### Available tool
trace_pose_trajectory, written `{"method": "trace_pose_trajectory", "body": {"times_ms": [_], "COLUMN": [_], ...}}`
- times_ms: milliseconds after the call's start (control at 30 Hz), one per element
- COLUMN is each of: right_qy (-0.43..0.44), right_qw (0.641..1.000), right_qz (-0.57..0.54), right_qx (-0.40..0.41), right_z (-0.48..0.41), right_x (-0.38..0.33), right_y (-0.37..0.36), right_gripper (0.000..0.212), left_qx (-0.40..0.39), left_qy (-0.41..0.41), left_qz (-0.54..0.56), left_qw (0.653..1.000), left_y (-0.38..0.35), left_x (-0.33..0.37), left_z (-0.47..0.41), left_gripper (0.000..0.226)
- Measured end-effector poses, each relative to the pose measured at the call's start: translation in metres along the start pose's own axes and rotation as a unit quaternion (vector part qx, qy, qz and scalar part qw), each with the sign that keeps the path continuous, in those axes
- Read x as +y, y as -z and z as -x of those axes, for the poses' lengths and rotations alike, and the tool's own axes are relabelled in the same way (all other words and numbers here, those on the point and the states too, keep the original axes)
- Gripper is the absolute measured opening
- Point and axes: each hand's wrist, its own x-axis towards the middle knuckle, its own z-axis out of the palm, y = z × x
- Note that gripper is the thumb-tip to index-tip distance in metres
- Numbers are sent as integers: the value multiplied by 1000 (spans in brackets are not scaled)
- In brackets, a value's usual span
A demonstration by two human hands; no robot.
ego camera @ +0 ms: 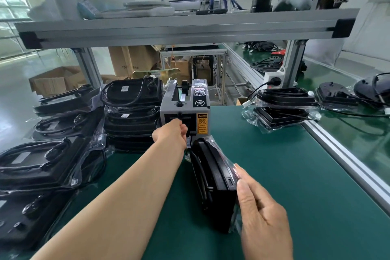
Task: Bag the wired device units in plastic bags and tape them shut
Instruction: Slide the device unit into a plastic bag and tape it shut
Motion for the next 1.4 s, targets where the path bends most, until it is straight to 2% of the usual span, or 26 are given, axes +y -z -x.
{"method": "trace_pose_trajectory", "body": {"times_ms": [100, 200, 300, 367, 433, 600, 733, 933, 1167, 1300, 1400], "right_qy": [-2, -5, -7, -21, -38, -28, -32, -31, -28, -25, -27], "right_qw": [1000, 1000, 999, 996, 993, 994, 995, 997, 996, 997, 996], "right_qz": [-16, -21, -44, -80, -104, -99, -93, -67, -71, -66, -70], "right_qx": [-11, -21, -21, -28, -38, -39, -34, -30, -36, -41, -45], "right_z": [-1, -3, -5, -6, -5, -2, -2, 0, 1, 2, 1], "right_x": [0, 3, 8, 11, 14, 14, 14, 14, 12, 13, 14], "right_y": [3, 5, 6, 3, -1, -5, -6, -8, -10, -9, -9], "right_gripper": [27, 27, 26, 25, 27, 30, 27, 25, 27, 27, 28], "left_qx": [-8, -162, -358, -425, -428, -403, -406, -409, -387, -367, -361], "left_qy": [-68, -105, -132, -150, -170, -181, -159, -172, -217, -240, -251], "left_qz": [-3, -78, -201, -309, -396, -478, -491, -490, -493, -508, -513], "left_qw": [998, 978, 902, 837, 795, 759, 754, 750, 748, 741, 737], "left_y": [9, 35, 64, 73, 74, 65, 66, 69, 73, 74, 75], "left_x": [-3, -3, -2, -3, -4, -5, -3, -5, -11, -13, -15], "left_z": [16, 52, 99, 127, 141, 144, 139, 140, 139, 136, 135], "left_gripper": [19, 17, 20, 16, 17, 15, 27, 32, 13, 23, 17]}}
